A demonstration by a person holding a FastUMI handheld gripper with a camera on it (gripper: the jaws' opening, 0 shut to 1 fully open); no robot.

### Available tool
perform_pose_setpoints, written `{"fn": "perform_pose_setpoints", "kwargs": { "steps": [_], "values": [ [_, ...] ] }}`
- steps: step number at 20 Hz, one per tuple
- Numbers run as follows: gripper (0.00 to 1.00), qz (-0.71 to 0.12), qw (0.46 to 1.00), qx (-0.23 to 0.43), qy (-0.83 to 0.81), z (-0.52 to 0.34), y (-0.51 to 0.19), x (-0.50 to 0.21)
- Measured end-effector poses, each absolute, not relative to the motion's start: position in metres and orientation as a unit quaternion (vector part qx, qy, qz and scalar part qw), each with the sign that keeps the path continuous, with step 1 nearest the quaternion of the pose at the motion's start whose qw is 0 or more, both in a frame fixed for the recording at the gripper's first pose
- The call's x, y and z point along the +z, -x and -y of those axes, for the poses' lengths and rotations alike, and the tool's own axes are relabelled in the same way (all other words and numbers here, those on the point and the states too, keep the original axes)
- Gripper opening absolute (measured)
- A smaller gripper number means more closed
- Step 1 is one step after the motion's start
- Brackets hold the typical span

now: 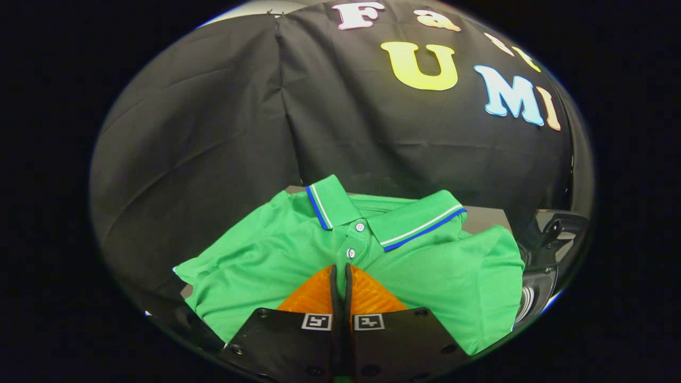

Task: Put the clothes into the washing machine and then close the washing machine lid.

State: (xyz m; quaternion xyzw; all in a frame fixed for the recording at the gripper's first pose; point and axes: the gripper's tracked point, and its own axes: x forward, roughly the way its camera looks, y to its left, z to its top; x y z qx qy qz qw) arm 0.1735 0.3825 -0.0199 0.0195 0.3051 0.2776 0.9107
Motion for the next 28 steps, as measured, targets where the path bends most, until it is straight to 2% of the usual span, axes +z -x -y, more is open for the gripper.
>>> {"fn": "perform_pose_setpoints", "kwargs": {
  "steps": [15, 28],
  "values": [
    [0.01, -0.209, 0.936, 0.274, -0.075, -0.327, -0.184, 0.085],
    [0.01, -0.171, 0.96, 0.21, -0.075, -0.219, -0.198, 0.114]
  ]
}}
